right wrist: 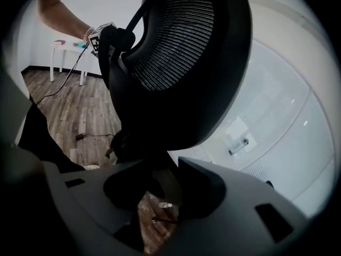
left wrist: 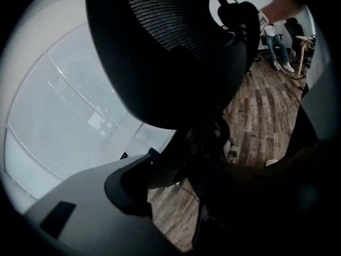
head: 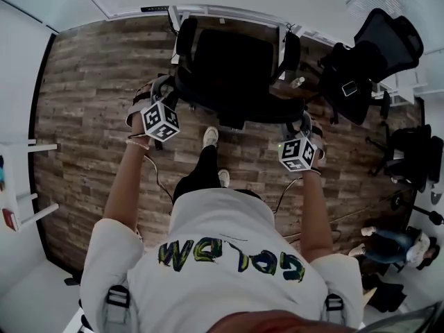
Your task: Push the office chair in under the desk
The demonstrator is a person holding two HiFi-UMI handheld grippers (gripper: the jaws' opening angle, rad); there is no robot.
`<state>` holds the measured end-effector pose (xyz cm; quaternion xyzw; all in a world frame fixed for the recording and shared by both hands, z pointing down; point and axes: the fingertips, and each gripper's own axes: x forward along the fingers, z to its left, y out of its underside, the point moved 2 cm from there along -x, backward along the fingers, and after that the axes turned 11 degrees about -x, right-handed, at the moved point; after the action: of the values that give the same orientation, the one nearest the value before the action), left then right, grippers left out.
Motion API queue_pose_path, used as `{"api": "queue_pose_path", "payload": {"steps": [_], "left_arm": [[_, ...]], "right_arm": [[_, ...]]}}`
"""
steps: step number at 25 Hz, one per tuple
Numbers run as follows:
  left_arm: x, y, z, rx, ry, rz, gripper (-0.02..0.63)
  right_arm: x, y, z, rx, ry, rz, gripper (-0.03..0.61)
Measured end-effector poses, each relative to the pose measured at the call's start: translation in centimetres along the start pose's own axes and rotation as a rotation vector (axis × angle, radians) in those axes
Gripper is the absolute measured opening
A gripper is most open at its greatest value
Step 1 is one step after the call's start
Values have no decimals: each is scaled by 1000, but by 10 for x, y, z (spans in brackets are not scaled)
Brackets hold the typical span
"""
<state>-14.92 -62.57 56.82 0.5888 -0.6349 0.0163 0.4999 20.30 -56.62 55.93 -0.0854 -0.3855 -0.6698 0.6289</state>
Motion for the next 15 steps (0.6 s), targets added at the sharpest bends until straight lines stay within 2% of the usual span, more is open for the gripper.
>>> {"api": "queue_pose_path", "payload": {"steps": [15], "left_arm": [[93,-51,67,31,16,-15,206]], "right_arm": [[85,1,-75,37,10,64,155]]}}
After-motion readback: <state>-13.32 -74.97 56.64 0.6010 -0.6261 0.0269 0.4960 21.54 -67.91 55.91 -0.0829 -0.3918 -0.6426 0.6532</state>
